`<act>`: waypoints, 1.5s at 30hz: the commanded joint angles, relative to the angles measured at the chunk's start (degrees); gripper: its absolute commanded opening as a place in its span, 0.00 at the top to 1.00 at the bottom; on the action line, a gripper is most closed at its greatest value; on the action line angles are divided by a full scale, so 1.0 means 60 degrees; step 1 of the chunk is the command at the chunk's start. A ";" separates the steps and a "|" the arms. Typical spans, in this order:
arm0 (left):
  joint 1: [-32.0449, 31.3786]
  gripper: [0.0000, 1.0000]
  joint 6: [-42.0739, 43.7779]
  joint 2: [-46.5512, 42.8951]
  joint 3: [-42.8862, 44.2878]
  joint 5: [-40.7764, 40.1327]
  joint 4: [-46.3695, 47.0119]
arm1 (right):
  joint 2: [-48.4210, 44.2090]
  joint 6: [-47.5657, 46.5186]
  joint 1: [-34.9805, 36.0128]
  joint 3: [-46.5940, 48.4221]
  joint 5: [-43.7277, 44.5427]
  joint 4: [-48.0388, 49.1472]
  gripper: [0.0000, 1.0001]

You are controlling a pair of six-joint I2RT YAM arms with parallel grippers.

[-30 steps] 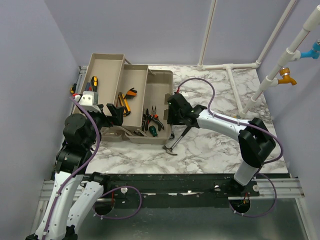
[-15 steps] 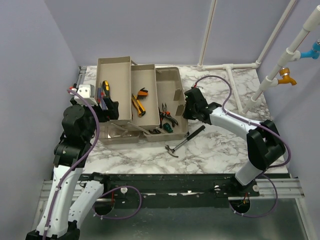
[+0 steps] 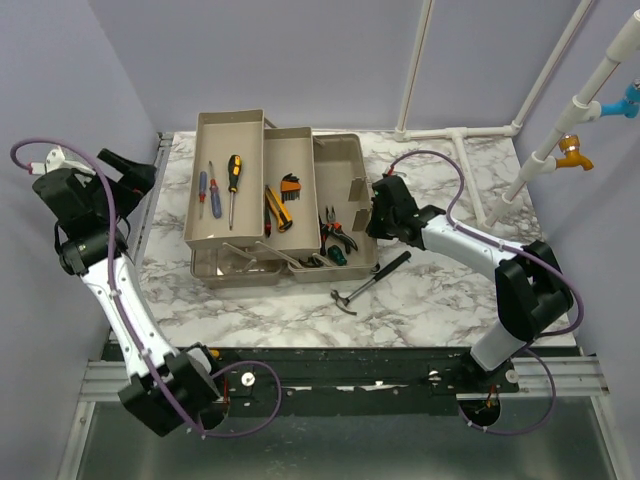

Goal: Pack the tool kit

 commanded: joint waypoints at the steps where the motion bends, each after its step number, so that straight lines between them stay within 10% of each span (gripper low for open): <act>1: 0.1215 0.05 -0.1238 0.1042 -0.1325 0.1955 0.0854 | -0.0228 0.0053 -0.0156 -0.0230 -0.0410 0.0571 0.96; 20: 0.0110 0.21 0.1634 0.5600 -0.1075 0.3707 -0.0809 | -0.0484 -0.0119 -0.0171 -0.0603 -0.1780 0.1373 0.97; 33: -0.1007 1.00 0.3060 0.6016 -0.0231 0.0502 -0.2217 | -0.0529 -0.0148 -0.0160 -0.0887 -0.2275 0.1550 0.98; 45: -0.2205 1.00 0.3277 0.3630 -0.0201 -0.2381 -0.1925 | -0.0729 -0.0155 -0.0165 -0.1034 -0.2248 0.1597 0.99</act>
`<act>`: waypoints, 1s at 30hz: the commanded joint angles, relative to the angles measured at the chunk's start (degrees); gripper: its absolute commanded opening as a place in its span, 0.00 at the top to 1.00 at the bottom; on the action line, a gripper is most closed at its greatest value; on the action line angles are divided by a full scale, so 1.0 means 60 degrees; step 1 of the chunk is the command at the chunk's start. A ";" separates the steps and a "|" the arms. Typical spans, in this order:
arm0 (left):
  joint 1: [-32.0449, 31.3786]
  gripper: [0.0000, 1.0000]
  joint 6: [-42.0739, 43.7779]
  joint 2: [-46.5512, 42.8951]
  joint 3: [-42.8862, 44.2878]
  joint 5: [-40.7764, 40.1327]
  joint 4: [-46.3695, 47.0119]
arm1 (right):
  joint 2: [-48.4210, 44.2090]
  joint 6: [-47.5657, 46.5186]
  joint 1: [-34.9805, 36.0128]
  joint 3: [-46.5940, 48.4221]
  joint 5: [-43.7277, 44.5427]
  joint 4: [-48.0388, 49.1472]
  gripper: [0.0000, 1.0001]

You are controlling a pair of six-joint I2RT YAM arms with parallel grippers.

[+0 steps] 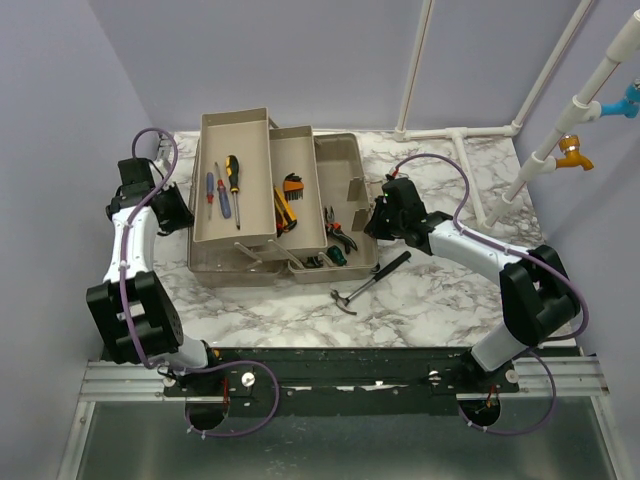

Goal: Pack the tool kit

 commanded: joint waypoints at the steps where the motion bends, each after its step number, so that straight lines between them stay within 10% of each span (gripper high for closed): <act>1: -0.0131 1.00 -0.0246 -0.1002 0.0213 -0.1419 -0.0026 | -0.0324 0.0093 0.0109 -0.0187 -0.0884 0.0344 0.99; 17: -0.2969 1.00 0.0246 -0.2673 0.2660 -0.6581 -0.0933 | -0.0569 -0.0072 0.0157 -0.0491 -0.1341 0.0979 0.99; 30: -0.8500 1.00 0.2908 -0.1341 0.3623 -1.2480 0.0517 | -0.0594 -0.0424 0.1529 -0.0320 -0.1386 0.1763 0.99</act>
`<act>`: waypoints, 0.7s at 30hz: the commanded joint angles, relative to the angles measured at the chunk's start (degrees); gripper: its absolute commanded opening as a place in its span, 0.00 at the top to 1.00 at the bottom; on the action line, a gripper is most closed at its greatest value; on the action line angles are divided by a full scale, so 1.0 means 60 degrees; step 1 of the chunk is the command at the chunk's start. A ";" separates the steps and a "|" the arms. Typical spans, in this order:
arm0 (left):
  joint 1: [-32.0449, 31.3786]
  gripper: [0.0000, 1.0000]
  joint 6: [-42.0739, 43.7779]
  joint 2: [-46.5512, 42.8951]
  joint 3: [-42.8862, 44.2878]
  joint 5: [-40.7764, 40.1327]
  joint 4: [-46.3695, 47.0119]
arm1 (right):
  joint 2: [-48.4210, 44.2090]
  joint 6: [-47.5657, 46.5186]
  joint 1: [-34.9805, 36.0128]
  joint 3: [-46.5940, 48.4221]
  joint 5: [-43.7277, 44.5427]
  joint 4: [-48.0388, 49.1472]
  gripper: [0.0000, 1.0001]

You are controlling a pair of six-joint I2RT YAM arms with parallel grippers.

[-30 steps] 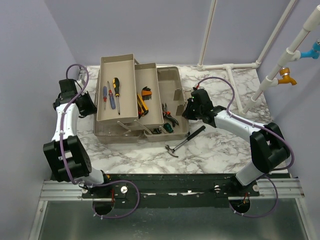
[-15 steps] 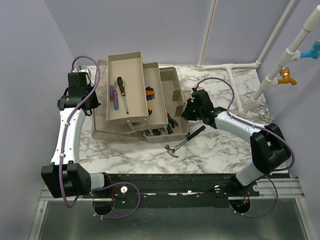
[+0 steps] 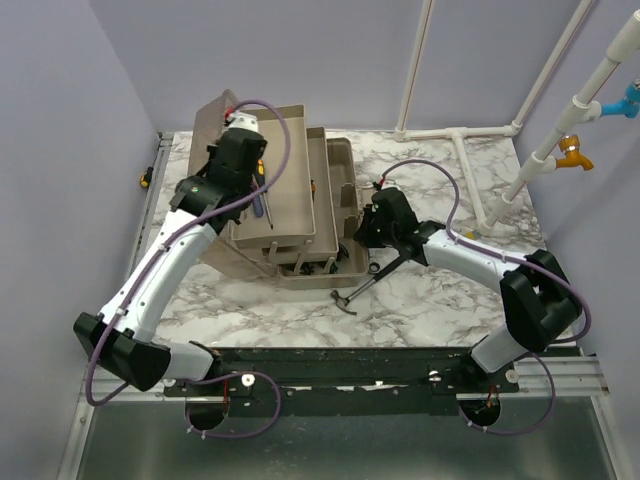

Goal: Pack the tool kit

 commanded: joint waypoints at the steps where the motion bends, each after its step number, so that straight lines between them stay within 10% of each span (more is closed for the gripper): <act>1: -0.1953 1.00 0.1875 0.0598 0.0552 -0.3382 0.2575 | -0.0375 -0.0162 0.0744 0.0095 -0.1486 0.1279 0.97; 16: -0.4919 1.00 0.6172 0.3550 0.0884 -0.5946 0.7197 | -0.3313 0.0346 0.0614 0.1042 0.3993 -0.1895 0.29; 21: -0.5367 0.46 0.2495 0.4343 0.2383 -0.4946 0.3373 | -0.4200 0.0424 0.0285 0.0904 0.5608 -0.2647 0.20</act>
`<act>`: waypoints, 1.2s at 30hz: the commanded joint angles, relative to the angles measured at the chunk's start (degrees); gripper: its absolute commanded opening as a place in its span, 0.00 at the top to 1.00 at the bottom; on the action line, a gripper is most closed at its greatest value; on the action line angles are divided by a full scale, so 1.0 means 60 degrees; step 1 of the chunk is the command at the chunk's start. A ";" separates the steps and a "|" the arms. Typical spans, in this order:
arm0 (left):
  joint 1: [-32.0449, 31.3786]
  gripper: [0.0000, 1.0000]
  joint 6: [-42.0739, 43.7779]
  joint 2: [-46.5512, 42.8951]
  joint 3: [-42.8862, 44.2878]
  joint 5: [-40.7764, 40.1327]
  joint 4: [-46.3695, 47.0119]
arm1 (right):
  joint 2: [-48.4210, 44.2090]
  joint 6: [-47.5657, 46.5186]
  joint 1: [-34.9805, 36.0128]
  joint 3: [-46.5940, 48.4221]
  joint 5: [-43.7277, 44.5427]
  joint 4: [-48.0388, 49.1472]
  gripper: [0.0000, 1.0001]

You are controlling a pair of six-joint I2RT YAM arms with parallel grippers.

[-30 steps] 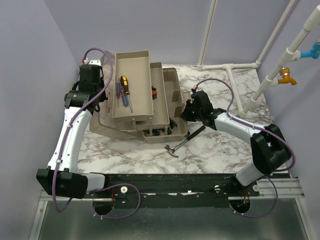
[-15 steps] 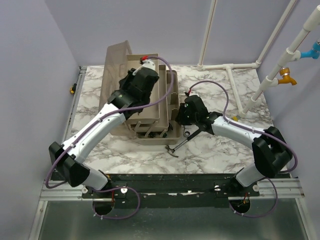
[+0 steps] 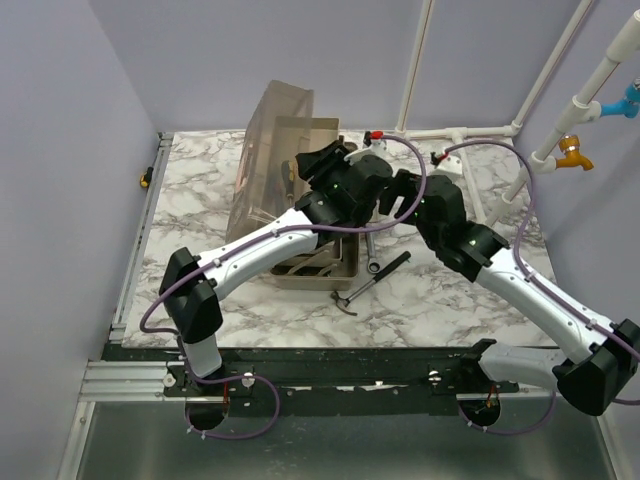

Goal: Pack the tool kit

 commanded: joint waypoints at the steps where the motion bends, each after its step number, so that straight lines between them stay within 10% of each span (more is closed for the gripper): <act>1: -0.0352 0.40 -0.3992 0.0706 0.2172 0.1294 -0.3036 | -0.0730 0.0137 -0.0319 -0.0118 0.2264 -0.1234 0.20; 12: -0.0367 0.15 -0.7727 -0.0307 0.2790 0.8888 -0.3265 | -0.1670 0.0562 -0.0818 -0.0928 0.3093 -0.1468 0.18; 27: 0.4209 0.01 -0.9716 -0.4141 -0.1148 1.1993 -0.3272 | 0.2252 0.1349 -0.4991 -0.0855 -0.5970 0.0736 0.31; 36: 0.5657 0.01 -1.0195 -0.4766 -0.3081 1.3281 -0.1823 | 0.4961 0.2464 -0.5600 -0.1385 -0.8706 0.3641 0.75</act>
